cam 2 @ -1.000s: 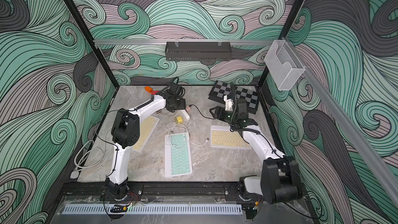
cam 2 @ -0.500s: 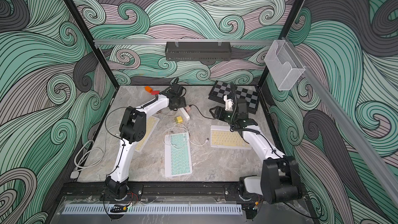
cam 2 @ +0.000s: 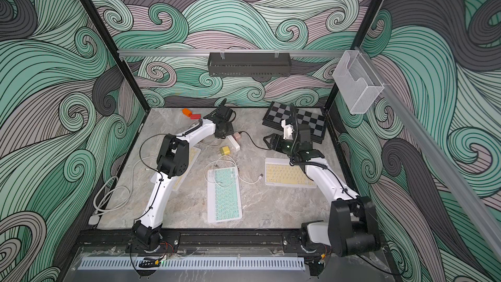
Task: Unplug the wireless keyboard
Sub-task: Pick up the socket from the center of the board.
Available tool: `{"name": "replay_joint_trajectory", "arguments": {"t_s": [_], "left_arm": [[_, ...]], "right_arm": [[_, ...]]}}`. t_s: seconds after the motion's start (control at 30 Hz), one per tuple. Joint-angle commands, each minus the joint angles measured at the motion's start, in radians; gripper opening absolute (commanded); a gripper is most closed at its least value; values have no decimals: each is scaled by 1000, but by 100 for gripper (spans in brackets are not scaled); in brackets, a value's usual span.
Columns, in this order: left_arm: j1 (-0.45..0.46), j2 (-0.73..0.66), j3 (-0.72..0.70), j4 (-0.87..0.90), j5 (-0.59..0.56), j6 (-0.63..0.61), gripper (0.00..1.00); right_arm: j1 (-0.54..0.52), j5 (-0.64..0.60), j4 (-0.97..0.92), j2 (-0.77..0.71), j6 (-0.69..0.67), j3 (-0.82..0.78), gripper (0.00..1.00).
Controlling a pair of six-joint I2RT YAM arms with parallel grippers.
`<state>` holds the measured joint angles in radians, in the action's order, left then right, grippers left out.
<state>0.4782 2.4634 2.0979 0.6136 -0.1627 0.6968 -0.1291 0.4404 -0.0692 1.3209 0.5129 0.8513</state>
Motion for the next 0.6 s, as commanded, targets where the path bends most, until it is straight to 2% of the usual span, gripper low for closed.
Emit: {"name": "replay_joint_trajectory", "arguments": {"t_s": [0.0, 0.07, 0.2, 0.43, 0.5, 0.57], "left_arm": [[-7, 9, 3, 13, -32, 35, 49], [-12, 9, -16, 3, -17, 52, 47], [-20, -2, -35, 8, 9, 74, 30], [-19, -52, -54, -11, 31, 105, 9], [-20, -73, -63, -20, 41, 128, 0], [-19, -102, -86, -48, 58, 154, 0]], "right_arm": [[5, 15, 25, -5, 11, -21, 68], [5, 22, 29, -5, 15, -24, 68], [5, 35, 39, 2, 25, -26, 68], [-6, 47, 64, 23, 31, -29, 68], [-17, 50, 68, 30, 28, -25, 68], [-32, 51, 73, 35, 24, -19, 68]]}}
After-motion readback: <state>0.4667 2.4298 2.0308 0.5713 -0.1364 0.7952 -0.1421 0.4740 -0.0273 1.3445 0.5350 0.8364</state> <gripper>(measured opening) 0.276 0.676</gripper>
